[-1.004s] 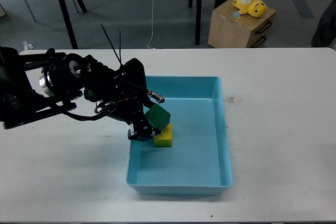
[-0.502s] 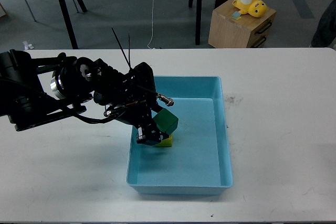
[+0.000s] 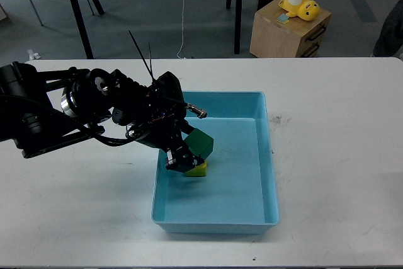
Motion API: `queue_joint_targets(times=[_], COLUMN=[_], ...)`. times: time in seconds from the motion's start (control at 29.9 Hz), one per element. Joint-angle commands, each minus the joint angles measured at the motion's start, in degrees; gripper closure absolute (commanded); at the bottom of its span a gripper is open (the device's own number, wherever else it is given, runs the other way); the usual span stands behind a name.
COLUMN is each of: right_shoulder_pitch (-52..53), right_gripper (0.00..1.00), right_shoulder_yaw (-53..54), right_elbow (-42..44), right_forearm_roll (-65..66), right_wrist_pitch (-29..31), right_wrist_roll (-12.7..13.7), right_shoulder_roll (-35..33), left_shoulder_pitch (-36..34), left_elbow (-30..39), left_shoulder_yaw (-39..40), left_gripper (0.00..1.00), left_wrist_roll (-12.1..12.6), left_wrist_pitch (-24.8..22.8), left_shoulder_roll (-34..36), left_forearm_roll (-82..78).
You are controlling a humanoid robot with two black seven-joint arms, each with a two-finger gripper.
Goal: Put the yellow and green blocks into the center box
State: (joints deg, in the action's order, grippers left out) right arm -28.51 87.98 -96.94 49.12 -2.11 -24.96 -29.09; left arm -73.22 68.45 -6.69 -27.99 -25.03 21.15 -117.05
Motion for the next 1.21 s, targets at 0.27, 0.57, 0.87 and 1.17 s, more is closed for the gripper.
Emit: queue_joint_targets(times=[0.27,0.57,0.87,1.17], right_shoulder_pitch=[0.12,-0.05,2.49,14.17], right_gripper=[0.01,0.01,0.01,0.01], right_shoulder_yaw=[0.00,-0.09,-3.07,-7.20], right_elbow=[0.00,-0.09,-0.62,0.00], right_forearm_roll=[0.01,0.01,0.01,-0.08], right_wrist_pitch=[0.00,0.27,0.88,1.06], right_wrist_roll=[0.00,-0.09,-0.27,0.52], right_shoulder_roll=[0.35,0.44,3.68,11.16], left_shoulder_pitch=[0.18,0.09,8.33,32.42], left_elbow=[-0.69,6.23,16.54,11.79], left_shoulder_yaw=[0.88,3.87,20.80,41.49], left_gripper=[0.12,0.02,0.01,0.00], left_wrist_roll=[-0.01,-0.01,-0.01,-0.01], left_wrist_pitch=[-0.45,-0.63,-0.63,14.98], left_shoulder_roll=[0.38,7.84,22.26,17.09], left_forearm_roll=[0.24,7.53,32.79,73.86])
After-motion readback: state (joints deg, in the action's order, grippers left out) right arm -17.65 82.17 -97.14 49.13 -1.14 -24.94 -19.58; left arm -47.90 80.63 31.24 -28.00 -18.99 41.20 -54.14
